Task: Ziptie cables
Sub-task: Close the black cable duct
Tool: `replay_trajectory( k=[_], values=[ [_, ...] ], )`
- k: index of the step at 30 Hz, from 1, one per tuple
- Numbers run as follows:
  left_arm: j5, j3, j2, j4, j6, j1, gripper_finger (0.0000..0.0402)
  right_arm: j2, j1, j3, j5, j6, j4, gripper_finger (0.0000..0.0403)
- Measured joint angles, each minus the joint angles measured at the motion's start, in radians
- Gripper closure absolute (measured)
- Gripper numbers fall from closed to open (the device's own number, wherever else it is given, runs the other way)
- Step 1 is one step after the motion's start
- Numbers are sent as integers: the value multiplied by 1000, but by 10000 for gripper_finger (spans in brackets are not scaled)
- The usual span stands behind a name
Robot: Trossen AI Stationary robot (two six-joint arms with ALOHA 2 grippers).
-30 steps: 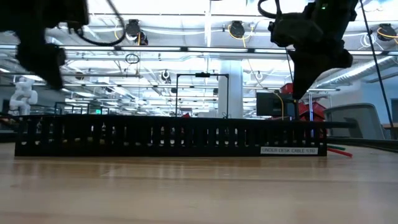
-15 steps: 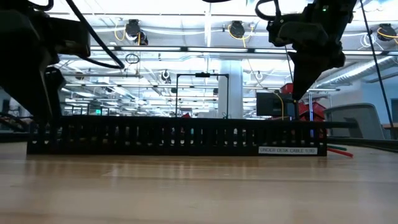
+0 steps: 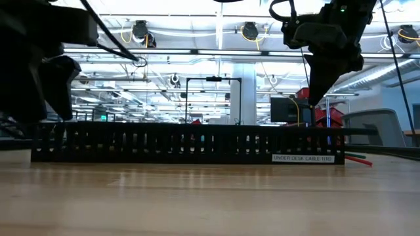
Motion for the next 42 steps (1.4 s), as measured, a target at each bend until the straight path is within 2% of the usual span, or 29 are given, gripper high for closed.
replay_trajectory(
  k=[7, 13, 20, 26, 33, 39, 42],
  values=[
    [-41, -19, 0, 16, 18, 37, 81, 0, 0, 0, 0, -2, 2, 403],
    [18, -67, 0, 111, 24, 59, 81, 0, 0, 0, 0, -17, 2, 403],
    [17, -70, 4, 117, 26, 59, 81, 0, 0, 0, 0, -19, 2, 403],
    [40, -132, 7, 203, 41, 65, 81, 0, 0, 0, 0, -19, 2, 403],
    [43, -169, 7, 203, 42, 78, 82, 0, 0, 0, 0, -19, 3, 403],
    [49, -213, 8, 343, 43, 78, 82, 0, 0, 0, -1, -13, 3, 403],
    [46, -217, 8, 358, 43, 78, 82, 0, 0, 0, -4, 2, 3, 403]
  ],
)
